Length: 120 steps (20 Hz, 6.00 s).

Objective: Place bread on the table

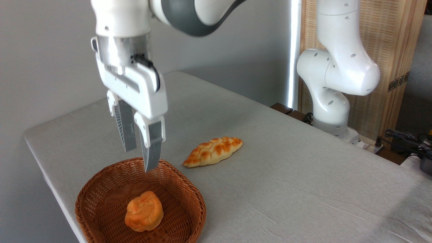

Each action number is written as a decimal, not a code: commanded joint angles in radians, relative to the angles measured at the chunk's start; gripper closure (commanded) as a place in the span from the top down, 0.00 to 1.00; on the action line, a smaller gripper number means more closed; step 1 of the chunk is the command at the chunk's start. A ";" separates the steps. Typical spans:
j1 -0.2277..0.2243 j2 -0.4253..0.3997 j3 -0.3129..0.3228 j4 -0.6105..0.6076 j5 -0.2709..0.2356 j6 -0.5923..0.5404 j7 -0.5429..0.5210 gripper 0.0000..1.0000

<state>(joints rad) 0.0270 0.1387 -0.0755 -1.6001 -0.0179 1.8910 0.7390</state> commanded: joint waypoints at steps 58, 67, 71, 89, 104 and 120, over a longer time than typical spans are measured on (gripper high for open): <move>-0.036 -0.324 0.003 -0.567 0.137 -0.104 0.204 0.70; -0.067 -0.311 0.003 -0.598 0.311 -0.075 0.217 0.78; -0.091 -0.297 0.003 -0.618 0.312 -0.073 0.215 0.89; -0.085 -0.291 0.003 -0.370 0.116 -0.038 -0.096 1.00; -0.030 -0.114 0.066 0.055 -0.039 -0.285 -0.162 1.00; -0.032 -0.116 0.062 0.045 0.023 -0.285 -0.038 1.00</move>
<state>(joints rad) -0.0105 0.0207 -0.0069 -1.5693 -0.0125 1.6306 0.6554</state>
